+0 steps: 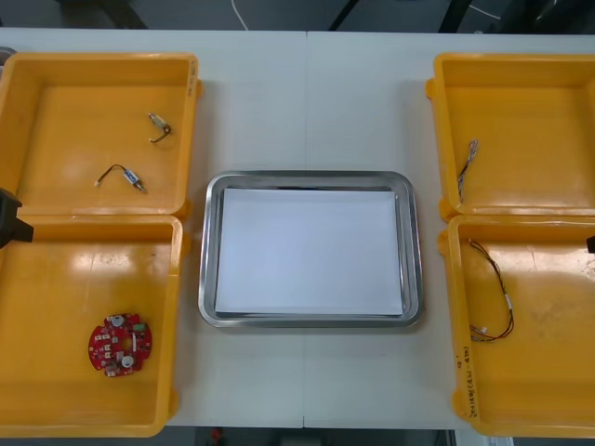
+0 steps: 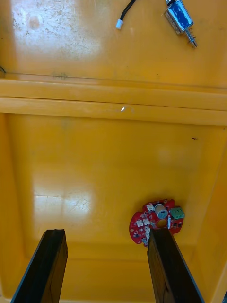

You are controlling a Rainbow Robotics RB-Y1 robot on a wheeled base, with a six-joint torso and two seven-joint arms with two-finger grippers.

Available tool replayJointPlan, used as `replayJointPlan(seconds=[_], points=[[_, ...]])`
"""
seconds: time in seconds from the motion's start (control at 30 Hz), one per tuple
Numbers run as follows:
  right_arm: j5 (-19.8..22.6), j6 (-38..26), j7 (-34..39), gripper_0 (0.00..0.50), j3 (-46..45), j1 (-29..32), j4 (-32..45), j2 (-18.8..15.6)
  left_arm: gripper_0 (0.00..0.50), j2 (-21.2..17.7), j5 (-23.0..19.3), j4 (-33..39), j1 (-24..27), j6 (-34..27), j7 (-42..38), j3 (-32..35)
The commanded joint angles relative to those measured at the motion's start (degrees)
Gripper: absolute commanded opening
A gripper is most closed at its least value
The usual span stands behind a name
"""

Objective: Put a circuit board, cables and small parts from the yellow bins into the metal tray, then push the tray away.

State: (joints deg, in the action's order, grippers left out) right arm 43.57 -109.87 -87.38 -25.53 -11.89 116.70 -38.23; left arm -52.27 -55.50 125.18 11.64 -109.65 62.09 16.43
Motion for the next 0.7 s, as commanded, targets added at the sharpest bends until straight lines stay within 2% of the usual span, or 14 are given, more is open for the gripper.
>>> replayJointPlan(seconds=[0.03, 0.7], points=[[0.20, -0.13, 1.60, 0.444, 0.57, 0.64, 0.55, 0.43, 0.500, -2.66, -0.14, 1.38, -0.91, -0.35, 4.97, 1.76], [0.20, -0.13, 1.60, 0.446, 0.57, 0.64, 0.55, 0.43, 0.500, -2.66, -0.14, 1.38, -0.91, -0.35, 4.97, 1.76]])
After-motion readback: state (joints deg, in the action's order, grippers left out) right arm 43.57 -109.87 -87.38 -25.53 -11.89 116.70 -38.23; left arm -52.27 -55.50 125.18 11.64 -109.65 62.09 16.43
